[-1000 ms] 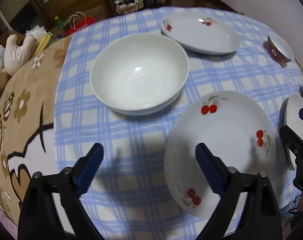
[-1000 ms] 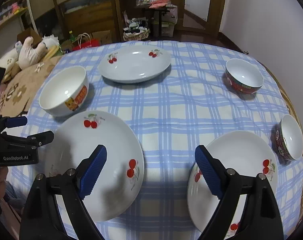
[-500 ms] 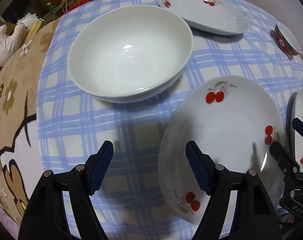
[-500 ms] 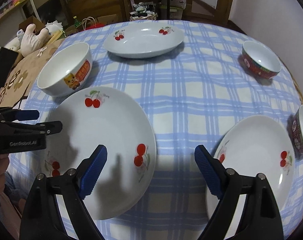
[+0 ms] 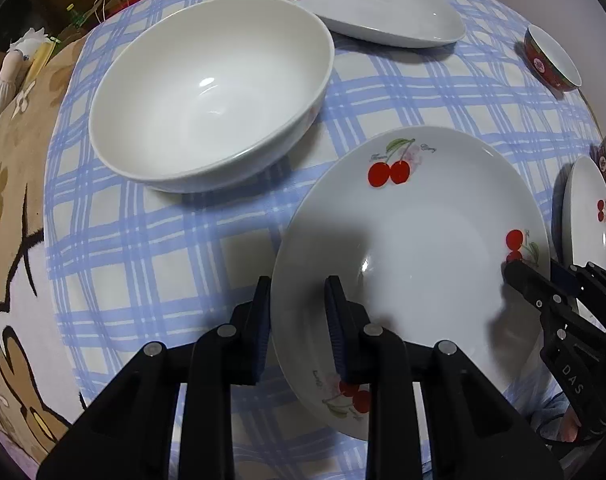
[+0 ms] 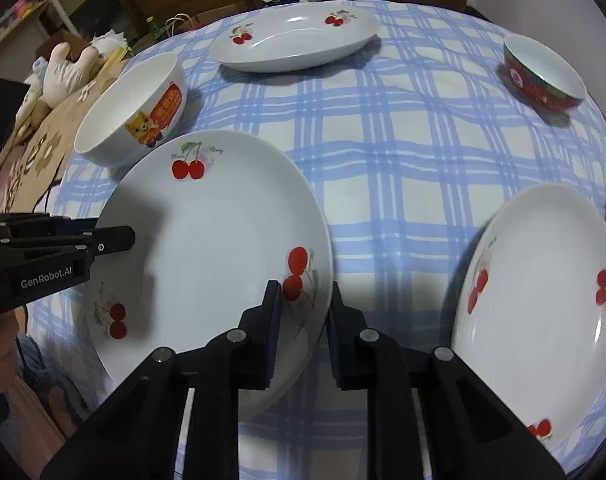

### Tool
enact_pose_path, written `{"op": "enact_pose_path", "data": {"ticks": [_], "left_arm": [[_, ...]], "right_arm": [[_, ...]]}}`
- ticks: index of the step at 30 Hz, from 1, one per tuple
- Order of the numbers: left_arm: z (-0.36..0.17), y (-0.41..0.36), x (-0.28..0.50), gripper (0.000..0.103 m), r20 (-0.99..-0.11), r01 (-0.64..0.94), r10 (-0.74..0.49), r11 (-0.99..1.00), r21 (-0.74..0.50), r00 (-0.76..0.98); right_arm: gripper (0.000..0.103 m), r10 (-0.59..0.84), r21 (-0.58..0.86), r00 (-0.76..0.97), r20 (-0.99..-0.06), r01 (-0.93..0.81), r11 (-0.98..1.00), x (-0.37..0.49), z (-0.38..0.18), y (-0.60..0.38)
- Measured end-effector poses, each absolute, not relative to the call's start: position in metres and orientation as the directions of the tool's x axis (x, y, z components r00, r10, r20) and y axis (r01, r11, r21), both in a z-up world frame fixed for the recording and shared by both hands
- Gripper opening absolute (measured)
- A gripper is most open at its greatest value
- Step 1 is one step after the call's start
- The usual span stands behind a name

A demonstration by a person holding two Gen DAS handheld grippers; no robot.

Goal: Organize plates and bowls

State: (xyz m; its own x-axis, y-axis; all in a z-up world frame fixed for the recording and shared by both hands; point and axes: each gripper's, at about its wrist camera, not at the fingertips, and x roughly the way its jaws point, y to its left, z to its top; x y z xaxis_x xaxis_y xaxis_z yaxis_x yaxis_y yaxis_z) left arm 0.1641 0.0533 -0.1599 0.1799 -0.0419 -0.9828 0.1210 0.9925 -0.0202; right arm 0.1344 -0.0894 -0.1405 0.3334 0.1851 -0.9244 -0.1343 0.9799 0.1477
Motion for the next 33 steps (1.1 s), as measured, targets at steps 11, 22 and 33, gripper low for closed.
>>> {"op": "enact_pose_path", "data": {"ticks": [11,22,33], "left_arm": [[-0.166,0.036,0.159,0.032,-0.986,0.163,-0.035,0.987,-0.008,0.161],[-0.164,0.064,0.165,0.024,-0.979,0.080,-0.101,0.993,-0.088,0.176],[-0.152,0.075,0.154,0.020,-0.966,0.073,-0.159,0.986,-0.147,0.203]], "right_arm": [[0.022,0.167,0.118,0.344,-0.924,-0.159,0.980,0.131,-0.137,-0.087],[0.019,0.195,0.153,0.352,-0.915,-0.144,0.978,0.130,-0.134,-0.092],[0.017,0.224,0.192,0.362,-0.905,-0.122,0.974,0.132,-0.129,-0.106]]}}
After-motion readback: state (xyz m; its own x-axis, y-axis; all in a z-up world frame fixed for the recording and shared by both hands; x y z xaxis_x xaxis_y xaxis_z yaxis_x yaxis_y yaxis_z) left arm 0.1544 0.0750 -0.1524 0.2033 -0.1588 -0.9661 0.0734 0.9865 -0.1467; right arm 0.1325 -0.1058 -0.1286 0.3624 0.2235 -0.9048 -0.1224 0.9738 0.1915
